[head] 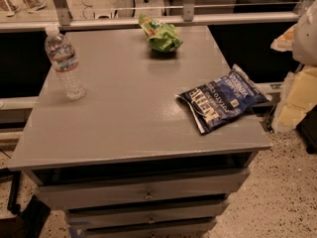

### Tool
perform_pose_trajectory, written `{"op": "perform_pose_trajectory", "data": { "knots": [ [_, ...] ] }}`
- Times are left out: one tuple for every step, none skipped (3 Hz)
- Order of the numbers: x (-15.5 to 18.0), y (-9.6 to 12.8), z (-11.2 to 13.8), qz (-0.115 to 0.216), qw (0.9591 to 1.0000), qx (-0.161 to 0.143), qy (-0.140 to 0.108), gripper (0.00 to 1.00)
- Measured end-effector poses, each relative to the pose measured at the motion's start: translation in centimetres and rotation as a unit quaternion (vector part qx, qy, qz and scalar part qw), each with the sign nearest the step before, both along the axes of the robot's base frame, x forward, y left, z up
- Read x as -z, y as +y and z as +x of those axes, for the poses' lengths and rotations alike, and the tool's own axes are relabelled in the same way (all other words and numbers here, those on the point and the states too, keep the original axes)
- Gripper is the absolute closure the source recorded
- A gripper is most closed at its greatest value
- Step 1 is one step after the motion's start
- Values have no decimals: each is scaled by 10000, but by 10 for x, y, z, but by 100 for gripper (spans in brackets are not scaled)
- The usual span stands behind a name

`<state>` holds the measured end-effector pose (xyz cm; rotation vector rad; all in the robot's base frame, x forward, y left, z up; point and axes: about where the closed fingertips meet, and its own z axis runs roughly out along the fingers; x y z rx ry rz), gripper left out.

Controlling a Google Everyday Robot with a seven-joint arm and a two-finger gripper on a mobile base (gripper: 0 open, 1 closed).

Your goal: Knock water bottle over

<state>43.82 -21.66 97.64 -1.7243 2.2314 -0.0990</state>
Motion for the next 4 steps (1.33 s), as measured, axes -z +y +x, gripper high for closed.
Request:
{"op": "perform_pose_trajectory", "data": {
  "knots": [
    [0, 0, 0, 0, 10000, 0, -1, 0],
    [7, 19, 9, 494, 9988, -15, -15, 0],
    [16, 75, 25, 1471, 9890, -130, -41, 0],
    [23, 148, 30, 2353, 9711, -395, -73, 0]
  ]
}}
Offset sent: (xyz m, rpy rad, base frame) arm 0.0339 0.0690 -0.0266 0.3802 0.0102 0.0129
